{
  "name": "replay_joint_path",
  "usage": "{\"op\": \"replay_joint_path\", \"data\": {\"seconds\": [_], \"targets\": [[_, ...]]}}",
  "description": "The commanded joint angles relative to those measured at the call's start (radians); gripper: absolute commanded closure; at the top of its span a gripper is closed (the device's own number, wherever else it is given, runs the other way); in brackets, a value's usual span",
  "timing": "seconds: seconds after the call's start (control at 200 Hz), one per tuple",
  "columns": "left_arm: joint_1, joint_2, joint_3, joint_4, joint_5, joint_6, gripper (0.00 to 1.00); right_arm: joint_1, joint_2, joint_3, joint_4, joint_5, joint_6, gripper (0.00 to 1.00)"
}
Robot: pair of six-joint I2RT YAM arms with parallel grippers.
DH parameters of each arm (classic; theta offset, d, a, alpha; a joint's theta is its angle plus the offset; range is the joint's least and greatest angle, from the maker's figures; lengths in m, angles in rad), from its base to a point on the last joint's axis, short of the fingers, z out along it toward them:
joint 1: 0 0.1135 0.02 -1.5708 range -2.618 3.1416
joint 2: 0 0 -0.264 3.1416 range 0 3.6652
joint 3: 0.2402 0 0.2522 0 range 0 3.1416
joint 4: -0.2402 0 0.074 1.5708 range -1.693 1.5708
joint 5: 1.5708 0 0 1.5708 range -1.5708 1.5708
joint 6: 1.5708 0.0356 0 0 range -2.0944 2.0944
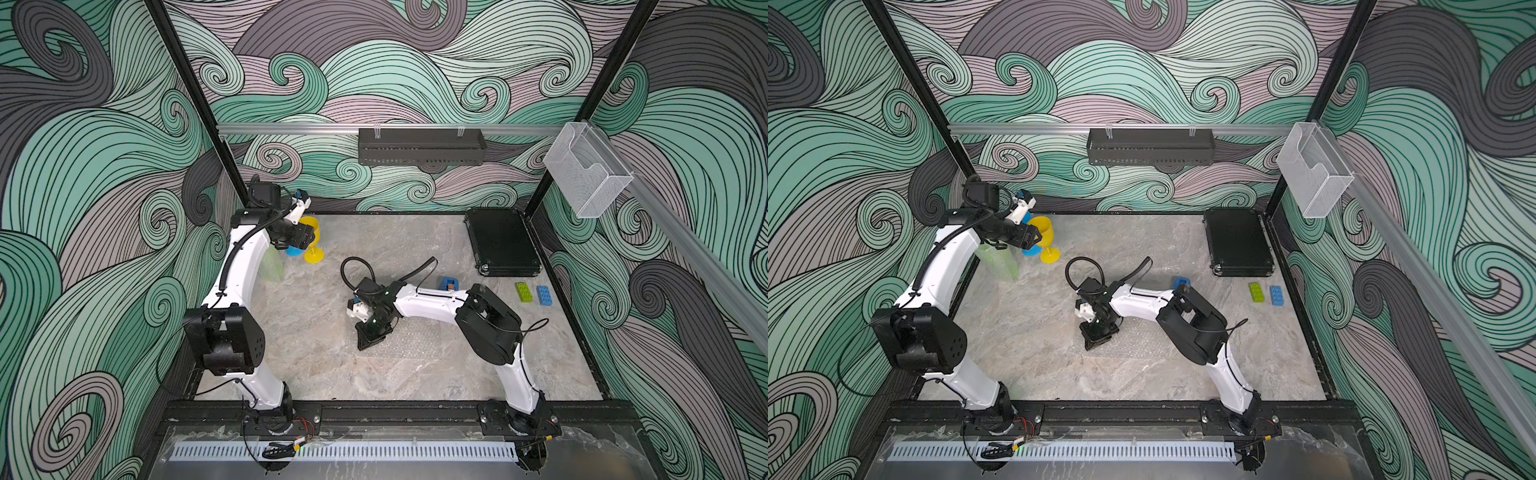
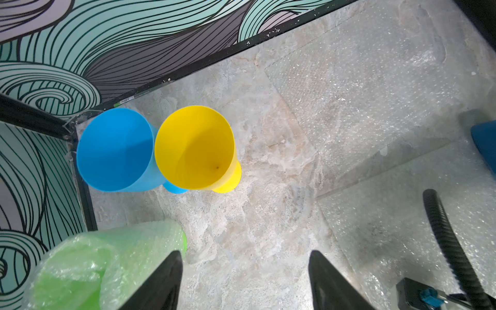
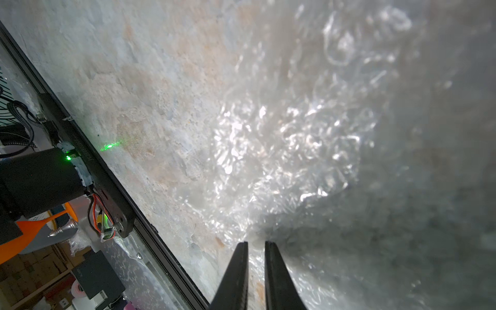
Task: Wrap wine glasses in bubble wrap
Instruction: Move the bubble wrap to the center of the board, then pick up the wine glass at the corner of the board.
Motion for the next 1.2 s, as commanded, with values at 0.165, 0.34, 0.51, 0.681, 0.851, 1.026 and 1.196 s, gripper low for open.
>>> {"op": "replay_joint_path", "data": {"seconds": [0.165, 0.34, 0.51, 0.681, 0.851, 1.026, 1.196], "targets": [[-0.025, 0.203, 0.230, -0.068, 0.032, 0.098, 0.30, -0.008, -0.302, -0.087, -0.064, 0.133, -0.035, 0.67], [-0.037, 0.339, 0.358, -0.126, 0.030, 0.114, 0.35, -0.034, -0.530, -0.249, -0.092, 0.282, -0.033, 0.55], [-0.053, 0.411, 0.394, -0.157, 0.006, 0.120, 0.49, -0.093, -0.736, -0.369, -0.152, 0.367, -0.032, 0.47], [-0.062, 0.426, 0.379, -0.190, -0.007, 0.125, 0.76, -0.168, -0.915, -0.420, -0.201, 0.415, -0.048, 0.43], [-0.087, 0.385, 0.377, -0.297, -0.003, 0.107, 1.00, -0.231, -1.003, -0.393, -0.267, 0.432, -0.095, 0.41], [-0.127, 0.229, 0.287, -0.361, 0.134, 0.085, 1.00, -0.239, -1.011, -0.336, -0.289, 0.435, -0.140, 0.40], [-0.183, 0.015, 0.158, -0.326, 0.266, 0.020, 1.00, -0.237, -0.994, -0.336, -0.204, 0.419, -0.144, 0.39]]}}
